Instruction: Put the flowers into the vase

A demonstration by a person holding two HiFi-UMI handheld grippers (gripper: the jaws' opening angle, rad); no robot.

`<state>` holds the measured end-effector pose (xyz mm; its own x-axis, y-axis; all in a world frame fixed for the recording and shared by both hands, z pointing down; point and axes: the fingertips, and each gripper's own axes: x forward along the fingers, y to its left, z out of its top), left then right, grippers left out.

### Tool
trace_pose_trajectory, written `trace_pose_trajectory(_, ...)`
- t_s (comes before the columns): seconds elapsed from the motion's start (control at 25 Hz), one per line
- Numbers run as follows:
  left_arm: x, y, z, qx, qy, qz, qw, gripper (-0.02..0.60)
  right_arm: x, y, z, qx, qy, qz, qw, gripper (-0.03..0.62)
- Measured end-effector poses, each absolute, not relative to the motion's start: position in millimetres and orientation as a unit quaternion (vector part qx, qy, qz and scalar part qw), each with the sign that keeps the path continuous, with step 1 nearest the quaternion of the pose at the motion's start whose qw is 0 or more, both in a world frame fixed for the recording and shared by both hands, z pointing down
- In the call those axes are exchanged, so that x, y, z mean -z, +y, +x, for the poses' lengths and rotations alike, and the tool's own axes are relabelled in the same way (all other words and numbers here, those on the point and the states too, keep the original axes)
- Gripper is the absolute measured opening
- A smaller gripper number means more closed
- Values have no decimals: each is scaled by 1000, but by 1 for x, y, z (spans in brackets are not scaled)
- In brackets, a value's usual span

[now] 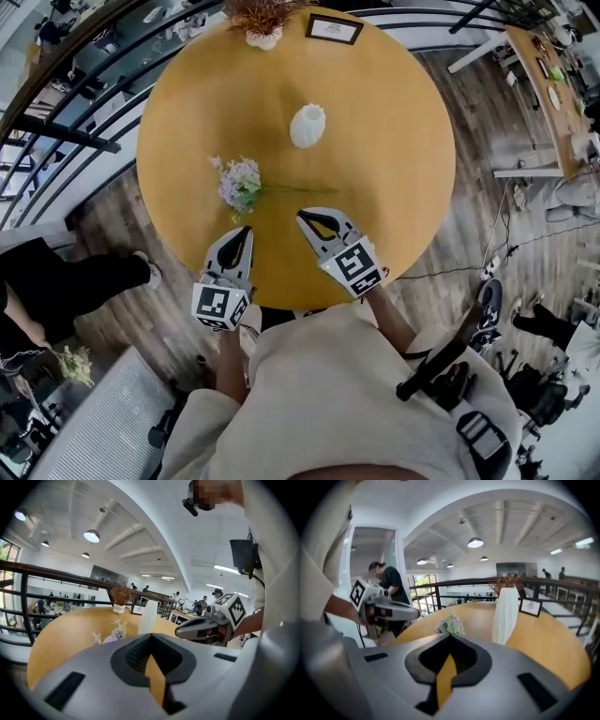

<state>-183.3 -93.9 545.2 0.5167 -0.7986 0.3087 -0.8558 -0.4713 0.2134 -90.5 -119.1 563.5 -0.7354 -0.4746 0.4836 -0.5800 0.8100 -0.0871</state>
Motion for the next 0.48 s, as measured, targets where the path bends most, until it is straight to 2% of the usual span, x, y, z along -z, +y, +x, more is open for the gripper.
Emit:
trace_pose_trajectory(0.2,-552,-93,-188,-89,-488,848,186,6,-616,-111,-92,143,-846,203,471,9)
trace_pose_trajectory(0.28,-551,-96,-190,-89,-489,848,186,6,-630,-108,-96,167,-829,177,504,9)
trace_pose_trajectory(0.48,-552,-97,-200,-87,-494,843,191,6,-641,-111,-106,102,-841,179,500,11)
